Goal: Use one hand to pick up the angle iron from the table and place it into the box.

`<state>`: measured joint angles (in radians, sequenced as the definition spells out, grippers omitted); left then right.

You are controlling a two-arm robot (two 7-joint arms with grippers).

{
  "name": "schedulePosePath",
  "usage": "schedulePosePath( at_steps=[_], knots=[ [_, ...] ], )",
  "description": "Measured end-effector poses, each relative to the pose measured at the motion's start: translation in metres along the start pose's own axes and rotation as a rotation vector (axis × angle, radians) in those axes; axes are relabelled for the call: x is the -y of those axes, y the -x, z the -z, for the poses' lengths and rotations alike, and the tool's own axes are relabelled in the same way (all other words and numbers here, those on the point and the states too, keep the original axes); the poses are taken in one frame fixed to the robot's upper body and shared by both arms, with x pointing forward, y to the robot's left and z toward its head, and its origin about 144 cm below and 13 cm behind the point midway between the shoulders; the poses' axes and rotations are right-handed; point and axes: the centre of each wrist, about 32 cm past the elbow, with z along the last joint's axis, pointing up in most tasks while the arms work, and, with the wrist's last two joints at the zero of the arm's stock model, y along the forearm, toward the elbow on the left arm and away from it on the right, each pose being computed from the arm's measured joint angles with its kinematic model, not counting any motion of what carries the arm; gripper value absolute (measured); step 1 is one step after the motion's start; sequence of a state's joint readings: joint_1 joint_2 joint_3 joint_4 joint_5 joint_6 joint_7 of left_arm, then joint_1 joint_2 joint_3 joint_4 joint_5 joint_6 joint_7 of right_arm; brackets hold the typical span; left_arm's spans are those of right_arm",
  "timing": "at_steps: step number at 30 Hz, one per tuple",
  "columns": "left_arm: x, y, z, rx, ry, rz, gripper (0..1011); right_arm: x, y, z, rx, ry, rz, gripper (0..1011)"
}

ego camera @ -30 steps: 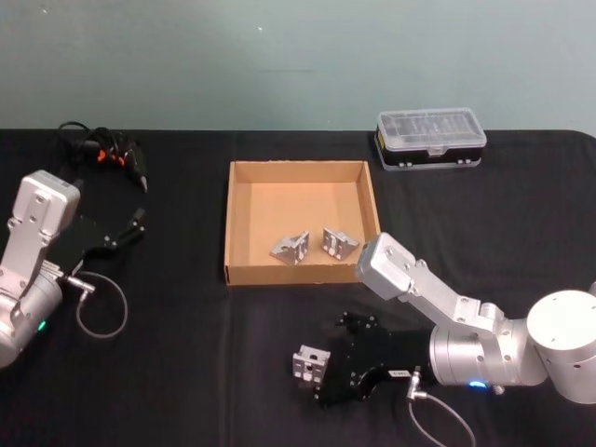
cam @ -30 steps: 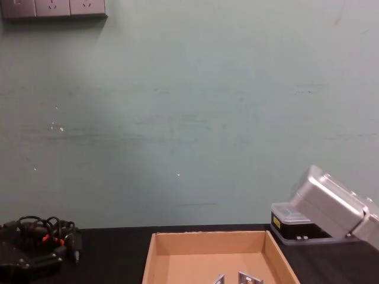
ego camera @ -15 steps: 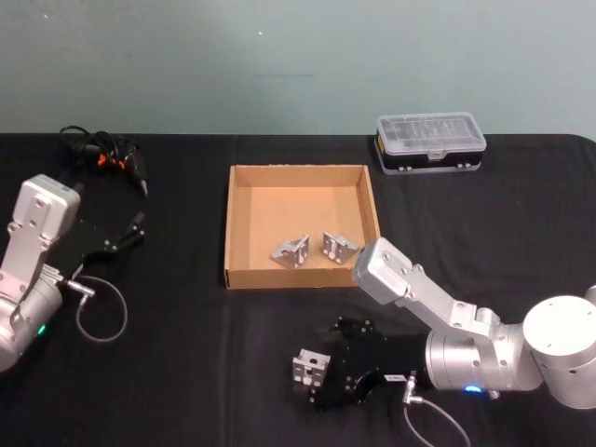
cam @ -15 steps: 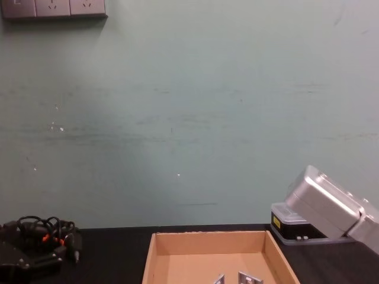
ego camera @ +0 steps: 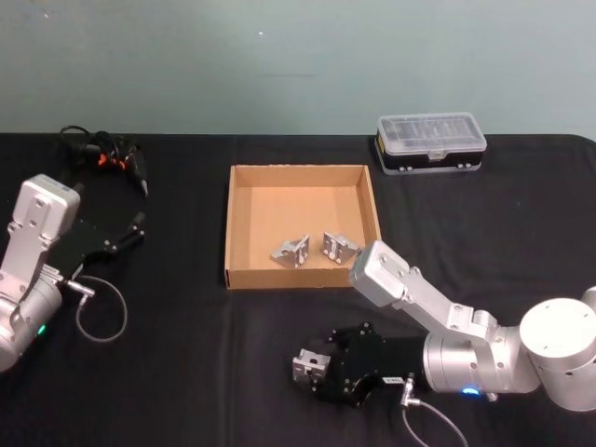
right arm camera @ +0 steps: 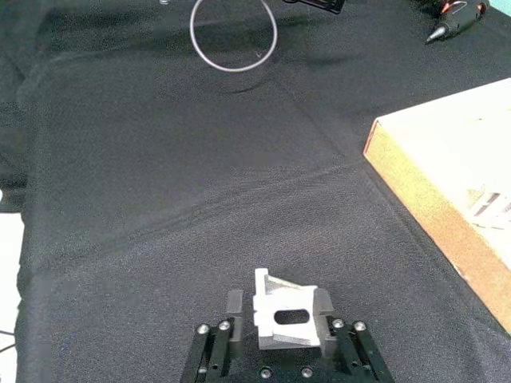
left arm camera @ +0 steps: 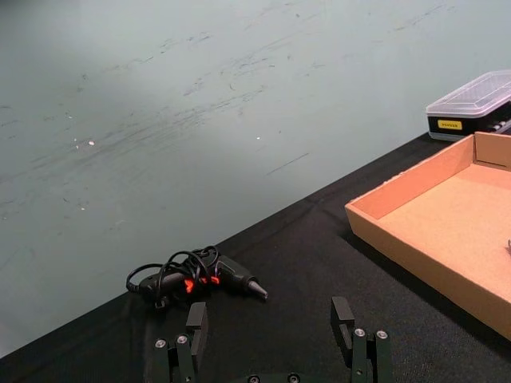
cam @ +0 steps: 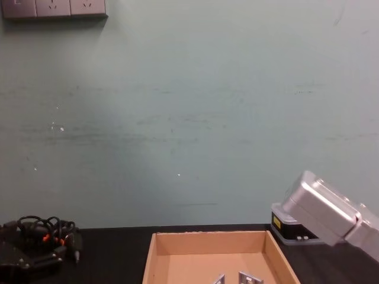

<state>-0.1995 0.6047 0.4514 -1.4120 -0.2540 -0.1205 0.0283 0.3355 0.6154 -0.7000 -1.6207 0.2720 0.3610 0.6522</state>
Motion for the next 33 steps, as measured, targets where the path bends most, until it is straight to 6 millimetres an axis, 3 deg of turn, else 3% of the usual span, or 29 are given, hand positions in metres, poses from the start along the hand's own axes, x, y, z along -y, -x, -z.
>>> schedulePosePath(
  at_steps=[15,27,33],
  knots=[
    [0.0,0.0,0.0,0.0,0.0,0.0,1011,0.0,0.001,0.0,-0.004,-0.004,0.009,105],
    [0.0,0.0,0.0,0.0,0.0,0.0,1011,0.005,0.003,-0.003,-0.012,-0.042,0.037,86],
    [0.0,0.0,0.0,0.0,0.0,0.0,1011,0.023,0.002,-0.018,0.001,-0.112,0.097,86]
  ],
)
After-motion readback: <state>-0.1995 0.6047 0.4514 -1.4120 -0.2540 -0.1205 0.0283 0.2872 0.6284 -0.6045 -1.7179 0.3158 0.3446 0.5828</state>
